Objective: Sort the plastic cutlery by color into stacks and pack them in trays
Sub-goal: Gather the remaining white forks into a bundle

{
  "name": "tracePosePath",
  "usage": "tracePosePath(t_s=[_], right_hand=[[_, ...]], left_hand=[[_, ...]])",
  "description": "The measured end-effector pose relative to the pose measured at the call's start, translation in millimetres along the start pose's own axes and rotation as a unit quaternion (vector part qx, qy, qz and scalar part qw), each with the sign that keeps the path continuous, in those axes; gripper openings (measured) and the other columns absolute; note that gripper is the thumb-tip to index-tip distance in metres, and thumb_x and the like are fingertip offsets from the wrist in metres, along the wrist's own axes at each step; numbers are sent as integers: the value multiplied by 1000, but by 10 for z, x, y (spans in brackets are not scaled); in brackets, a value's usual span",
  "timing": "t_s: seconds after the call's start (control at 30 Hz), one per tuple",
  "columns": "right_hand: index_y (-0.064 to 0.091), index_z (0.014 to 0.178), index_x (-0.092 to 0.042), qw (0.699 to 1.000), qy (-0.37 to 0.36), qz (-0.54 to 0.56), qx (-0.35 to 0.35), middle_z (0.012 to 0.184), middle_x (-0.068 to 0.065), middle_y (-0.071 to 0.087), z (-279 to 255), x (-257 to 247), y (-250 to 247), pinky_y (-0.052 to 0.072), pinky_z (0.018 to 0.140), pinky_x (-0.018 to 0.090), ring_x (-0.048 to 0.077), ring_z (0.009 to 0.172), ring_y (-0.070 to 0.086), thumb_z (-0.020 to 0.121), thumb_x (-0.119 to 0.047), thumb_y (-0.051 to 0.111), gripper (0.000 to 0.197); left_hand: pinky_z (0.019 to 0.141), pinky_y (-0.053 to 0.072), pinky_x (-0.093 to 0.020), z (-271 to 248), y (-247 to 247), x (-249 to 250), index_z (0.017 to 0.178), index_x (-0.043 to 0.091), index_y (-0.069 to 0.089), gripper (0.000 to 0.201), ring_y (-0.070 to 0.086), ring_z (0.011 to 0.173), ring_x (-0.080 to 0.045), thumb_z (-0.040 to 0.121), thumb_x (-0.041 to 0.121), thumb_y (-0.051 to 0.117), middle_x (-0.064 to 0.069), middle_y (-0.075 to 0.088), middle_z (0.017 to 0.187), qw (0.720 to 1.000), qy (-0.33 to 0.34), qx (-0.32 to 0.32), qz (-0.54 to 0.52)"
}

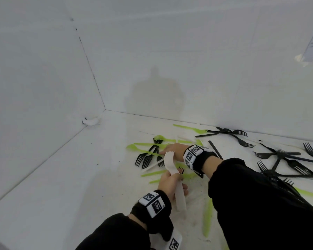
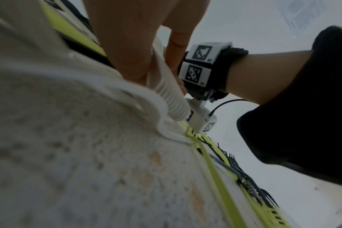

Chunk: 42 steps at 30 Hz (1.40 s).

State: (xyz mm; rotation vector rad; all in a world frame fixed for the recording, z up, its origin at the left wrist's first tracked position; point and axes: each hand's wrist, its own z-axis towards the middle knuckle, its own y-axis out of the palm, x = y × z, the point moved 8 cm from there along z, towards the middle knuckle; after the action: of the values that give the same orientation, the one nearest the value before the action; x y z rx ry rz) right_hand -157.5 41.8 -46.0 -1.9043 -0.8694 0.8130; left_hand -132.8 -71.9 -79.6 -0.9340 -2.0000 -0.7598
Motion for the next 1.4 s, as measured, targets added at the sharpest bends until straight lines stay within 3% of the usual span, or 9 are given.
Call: tracePosePath(t_s=[0.1,0.3,0.6,0.73,0.87,0.97,1.13,1.23,1.4], right_hand=[[61,119,-12,998,14,-37,58,114,7,57,-22,113,-93,46,91,34,25,109,56,90,-18,52,31],[68,93,-14,956,93,97,261,97,2,37,-310,564,-429,44,79,33,25,92,53,87,-10,55,15],[67,106,-6,946,123,115,277,110,18,59,-598,1145,-503,36,87,23,31,107,53,90,2,42,30],[65,118,-14,983,38,100,149,113,14,64,-554,881,-294,33,78,15,24,98,57,92,4,36,42],[65,115,-14,991,32,104,74,133,-1,56,-493,817,-128,30,93,11,15,119,52,94,-5,37,37],[57,121,-16,991,32,74,105,130,3,56,-465,805,-158,38,93,23,17,117,53,91,-29,54,33],[46,128,-9,991,101,24,82,127,12,49,-312,891,-44,39,93,28,24,118,47,91,-16,54,39],[53,120,-7,977,125,78,154,124,13,50,-307,960,-221,39,92,29,26,113,49,91,-9,51,29],[49,121,-10,977,80,64,189,124,9,40,-311,824,-314,44,87,36,32,103,51,85,6,41,40]], left_hand=[[43,43,-26,21,36,-6,92,8,48,13,48,50,-23,89,-3,41,-14,46,68,1000,-2,1,10],[44,44,-27,-12,174,58,97,9,51,17,50,49,-21,89,-3,43,-13,48,66,999,15,-25,33],[50,46,-29,-49,91,124,96,10,53,16,50,53,-21,89,-1,45,-11,49,67,999,35,-16,29],[48,45,-28,-35,72,164,99,9,52,15,49,53,-21,89,-1,45,-11,48,69,999,38,-14,31],[47,46,-27,-20,61,155,99,8,53,16,50,52,-20,88,-2,45,-11,48,73,999,33,-14,32],[46,46,-26,-16,50,137,98,9,52,17,49,53,-20,88,-2,45,-11,48,75,999,32,-13,31],[49,48,-28,3,73,121,95,12,53,16,50,54,-20,89,-1,45,-11,48,70,999,31,-12,41],[51,48,-29,21,89,113,95,13,53,16,50,54,-20,89,0,45,-11,49,69,999,27,-11,42],[53,48,-30,35,115,128,100,10,52,17,51,55,-20,89,-1,45,-10,49,69,998,29,-13,48]])
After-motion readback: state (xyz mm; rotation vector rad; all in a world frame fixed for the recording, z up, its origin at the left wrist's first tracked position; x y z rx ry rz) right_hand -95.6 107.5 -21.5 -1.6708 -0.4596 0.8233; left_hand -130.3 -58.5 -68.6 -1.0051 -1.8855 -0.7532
